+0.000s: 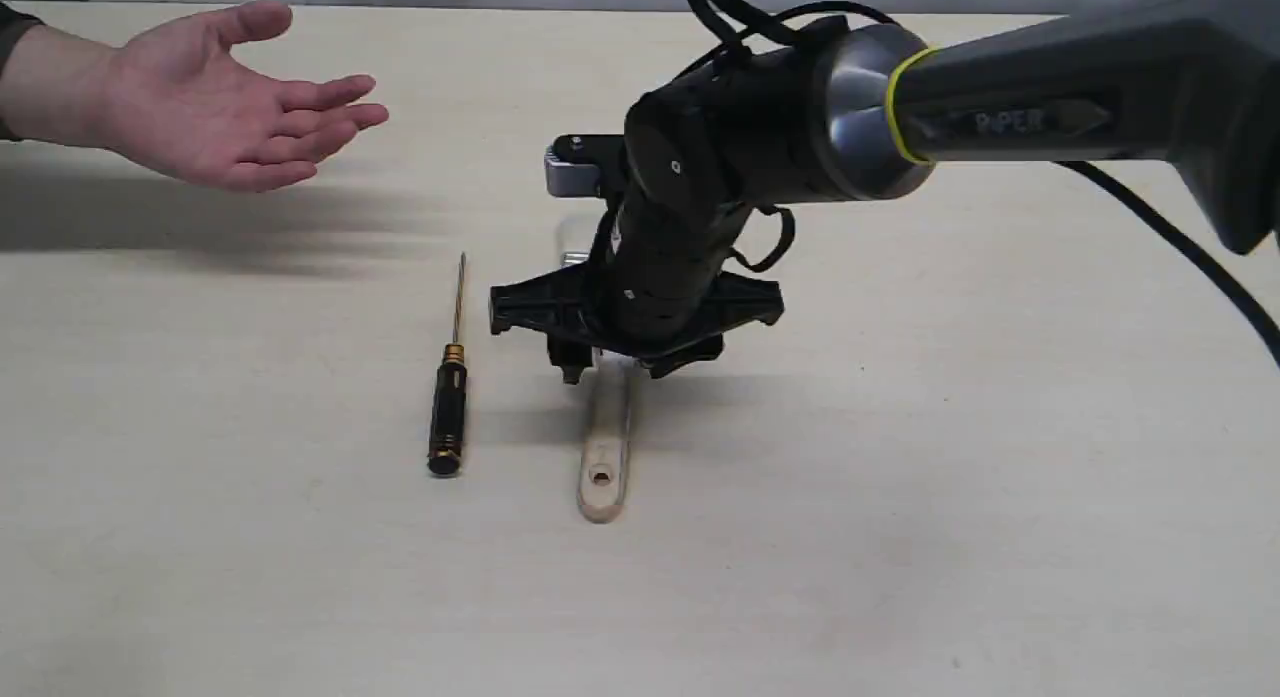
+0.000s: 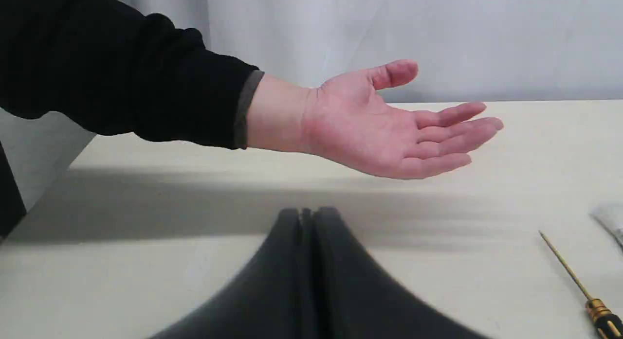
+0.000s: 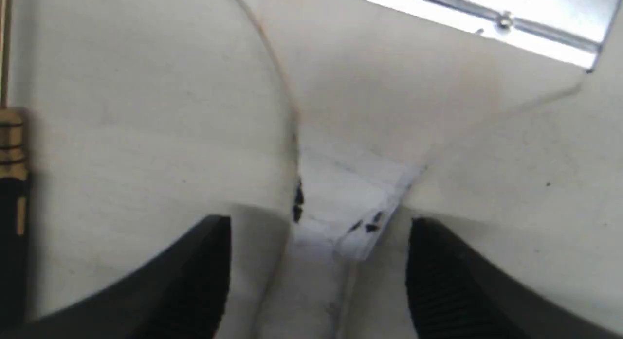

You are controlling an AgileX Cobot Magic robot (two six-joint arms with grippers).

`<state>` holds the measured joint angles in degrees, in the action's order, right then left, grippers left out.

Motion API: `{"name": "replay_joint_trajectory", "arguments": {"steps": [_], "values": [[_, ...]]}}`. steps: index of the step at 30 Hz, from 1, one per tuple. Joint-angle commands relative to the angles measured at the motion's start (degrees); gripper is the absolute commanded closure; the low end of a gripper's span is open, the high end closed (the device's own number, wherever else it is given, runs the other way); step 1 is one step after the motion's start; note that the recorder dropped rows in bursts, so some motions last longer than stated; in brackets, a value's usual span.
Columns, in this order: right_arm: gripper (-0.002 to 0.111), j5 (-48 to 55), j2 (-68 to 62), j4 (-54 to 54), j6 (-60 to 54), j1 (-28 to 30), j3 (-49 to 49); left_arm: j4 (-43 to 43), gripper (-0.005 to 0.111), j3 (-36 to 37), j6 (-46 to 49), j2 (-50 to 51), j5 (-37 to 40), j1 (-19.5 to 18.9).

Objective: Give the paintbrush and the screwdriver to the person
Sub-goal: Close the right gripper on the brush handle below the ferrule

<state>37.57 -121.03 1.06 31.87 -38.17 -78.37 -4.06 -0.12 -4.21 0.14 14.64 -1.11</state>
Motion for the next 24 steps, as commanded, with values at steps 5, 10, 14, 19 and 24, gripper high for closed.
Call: {"name": "replay_joint_trajectory", "arguments": {"steps": [5,10,14,19,24], "values": [[0.053,-1.6,-1.7,-3.1,3.3,0.2,-0.2,0.2,0.107,0.1,-0.1,-0.1,-0.3,0.5],[0.055,-1.9,-3.2,-4.8,5.1,0.2,-0.2,0.2,0.107,0.1,-0.1,-0.1,-0.4,0.5],[0.071,-1.9,-3.4,-4.8,5.1,0.2,-0.2,0.1,0.107,0.1,-0.1,-0.1,-0.5,0.5],[0.097,-1.8,-3.4,-4.9,2.9,0.2,-0.2,0.1,0.107,0.1,-0.1,-0.1,-0.5,0.5],[0.104,-1.9,-3.4,-5.6,-0.2,0.2,-0.2,0.1,0.107,0.1,-0.1,-0.1,-0.5,0.5]]}}
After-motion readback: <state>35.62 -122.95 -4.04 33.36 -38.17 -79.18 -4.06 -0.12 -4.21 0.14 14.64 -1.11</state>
